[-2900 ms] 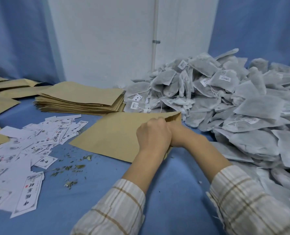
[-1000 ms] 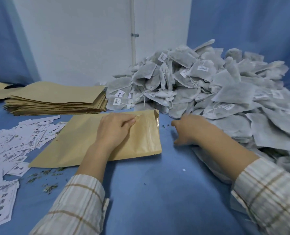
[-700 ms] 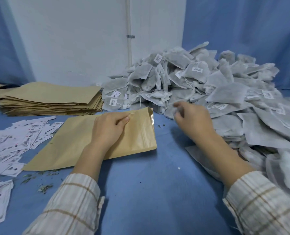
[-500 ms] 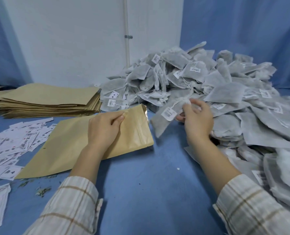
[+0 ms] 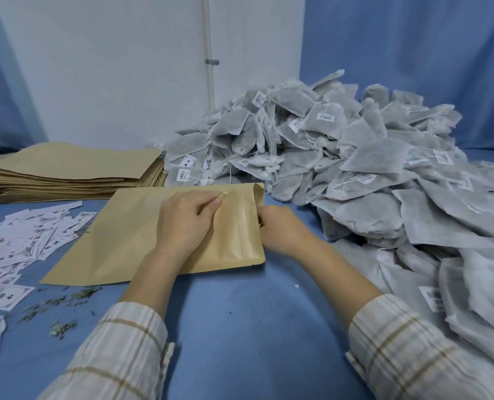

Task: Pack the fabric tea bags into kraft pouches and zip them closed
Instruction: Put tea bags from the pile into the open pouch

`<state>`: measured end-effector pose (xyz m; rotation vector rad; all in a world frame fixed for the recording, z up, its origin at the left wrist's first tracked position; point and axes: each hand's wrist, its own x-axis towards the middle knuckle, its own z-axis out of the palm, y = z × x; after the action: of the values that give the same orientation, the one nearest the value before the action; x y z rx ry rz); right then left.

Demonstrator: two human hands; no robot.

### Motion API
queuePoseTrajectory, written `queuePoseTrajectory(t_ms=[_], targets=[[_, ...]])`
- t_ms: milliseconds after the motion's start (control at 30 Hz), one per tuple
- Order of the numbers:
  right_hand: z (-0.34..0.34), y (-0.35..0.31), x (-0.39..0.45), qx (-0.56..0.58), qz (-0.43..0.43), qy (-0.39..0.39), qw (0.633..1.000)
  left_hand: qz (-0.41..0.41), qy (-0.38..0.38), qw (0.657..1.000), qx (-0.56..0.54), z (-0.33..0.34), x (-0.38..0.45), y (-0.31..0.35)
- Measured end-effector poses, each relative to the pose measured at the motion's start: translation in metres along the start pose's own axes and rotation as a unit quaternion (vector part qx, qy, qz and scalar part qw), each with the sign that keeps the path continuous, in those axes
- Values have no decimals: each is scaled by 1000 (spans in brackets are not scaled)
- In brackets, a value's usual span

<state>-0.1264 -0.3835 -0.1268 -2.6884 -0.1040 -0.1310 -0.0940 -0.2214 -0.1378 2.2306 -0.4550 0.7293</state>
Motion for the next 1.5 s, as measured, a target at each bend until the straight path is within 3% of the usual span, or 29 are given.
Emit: queuePoseTrajectory(t_ms=[100,267,400,533,633,700,767,900,1067,1100,1133,1200,1267,1300,1367,1433,1500], targets=[[-25,5,-10,-230,-17,36,972,13,-14,1000,12,6,-1,13],[-63,17,-23,-458,53,29,887,30,-53,997,45,16,-4,27],[-80,26,-34,-449,155,28,880,13,-48,999,11,20,-7,32],[-82,20,-36,-398,59,100,910,-1,-35,999,-8,23,-6,36],[-67,11,-29,-260,-27,223,939,-16,-29,999,-20,24,-7,37],[-61,9,-23,-73,-17,303,950,-32,-14,999,-29,21,-6,34],[-59,13,-16,123,35,348,929,-43,13,998,-40,18,-3,30],[-54,32,-9,359,167,383,835,-60,45,996,-48,12,3,23],[-43,39,-6,652,192,332,654,-75,58,994,-59,8,4,18],[-39,36,-6,658,192,316,655,-79,58,993,-64,8,5,18],[-33,35,-5,641,193,294,682,-81,58,993,-67,7,5,18],[-23,28,-2,553,163,229,784,-86,61,992,-69,6,7,19],[-14,18,2,381,93,144,909,-92,61,991,-69,5,8,19],[-12,11,3,287,63,99,951,-93,58,991,-72,5,7,18],[-15,-3,6,190,59,46,979,-89,46,991,-90,6,6,18],[-21,-7,6,274,49,-6,960,-88,42,990,-101,7,6,18],[-24,-4,5,312,3,-7,950,-87,55,990,-92,6,9,17]])
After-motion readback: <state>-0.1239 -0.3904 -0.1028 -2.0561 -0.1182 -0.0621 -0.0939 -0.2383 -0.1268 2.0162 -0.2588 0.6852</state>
